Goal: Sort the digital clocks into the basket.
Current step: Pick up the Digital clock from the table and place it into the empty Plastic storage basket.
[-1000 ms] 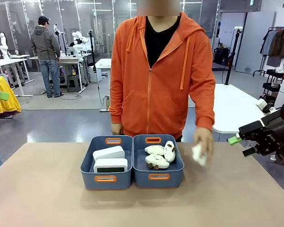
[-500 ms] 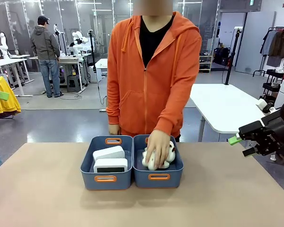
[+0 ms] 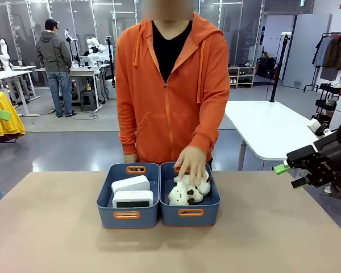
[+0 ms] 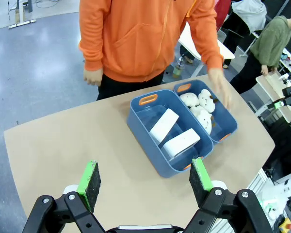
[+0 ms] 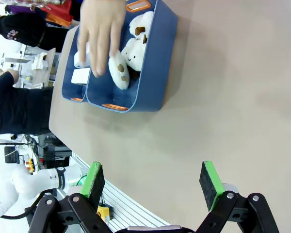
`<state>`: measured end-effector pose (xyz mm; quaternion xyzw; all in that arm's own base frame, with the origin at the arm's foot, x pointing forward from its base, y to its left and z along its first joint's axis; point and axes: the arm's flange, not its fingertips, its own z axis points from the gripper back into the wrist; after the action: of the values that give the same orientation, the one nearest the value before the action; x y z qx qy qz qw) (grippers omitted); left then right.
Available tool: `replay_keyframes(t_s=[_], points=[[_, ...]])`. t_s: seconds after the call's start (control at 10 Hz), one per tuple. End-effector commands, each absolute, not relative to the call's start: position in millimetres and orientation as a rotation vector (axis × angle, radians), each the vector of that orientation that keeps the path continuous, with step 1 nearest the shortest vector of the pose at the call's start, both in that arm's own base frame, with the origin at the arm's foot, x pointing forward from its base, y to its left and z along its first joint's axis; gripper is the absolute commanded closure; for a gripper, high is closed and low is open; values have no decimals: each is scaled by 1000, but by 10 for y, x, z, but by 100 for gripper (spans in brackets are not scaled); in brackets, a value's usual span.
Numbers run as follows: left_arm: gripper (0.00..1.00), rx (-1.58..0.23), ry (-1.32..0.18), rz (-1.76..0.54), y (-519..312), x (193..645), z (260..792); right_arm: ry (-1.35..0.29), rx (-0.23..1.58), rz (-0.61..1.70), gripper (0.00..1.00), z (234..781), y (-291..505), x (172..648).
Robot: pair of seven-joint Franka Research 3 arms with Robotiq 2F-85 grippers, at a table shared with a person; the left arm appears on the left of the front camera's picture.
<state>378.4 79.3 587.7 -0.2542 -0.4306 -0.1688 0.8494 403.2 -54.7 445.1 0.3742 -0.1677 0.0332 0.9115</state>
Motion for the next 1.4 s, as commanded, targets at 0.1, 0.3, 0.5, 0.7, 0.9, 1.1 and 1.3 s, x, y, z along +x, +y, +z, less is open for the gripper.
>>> replay_keyframes(t_s=[0.1, 0.3, 0.5, 0.7, 0.9, 1.1, 1.3], points=[[6, -538, -900, -360, 801, 3775, 5909, -342, 758, 68, 0, 4464, -532, 4036], [6, -538, -900, -360, 801, 3775, 5909, -342, 758, 68, 0, 4464, -532, 4036], [6, -538, -900, -360, 801, 3775, 5909, -342, 758, 68, 0, 4464, -532, 4036], [6, -538, -900, -360, 801, 3775, 5909, -342, 758, 68, 0, 4464, -532, 4036], [6, -538, -900, -360, 801, 3775, 5909, -342, 758, 68, 0, 4464, -532, 4036], [6, -538, -900, -360, 801, 3775, 5909, -342, 758, 68, 0, 4464, -532, 4036], [6, -538, -900, -360, 801, 3775, 5909, -342, 758, 68, 0, 4464, -532, 4036]])
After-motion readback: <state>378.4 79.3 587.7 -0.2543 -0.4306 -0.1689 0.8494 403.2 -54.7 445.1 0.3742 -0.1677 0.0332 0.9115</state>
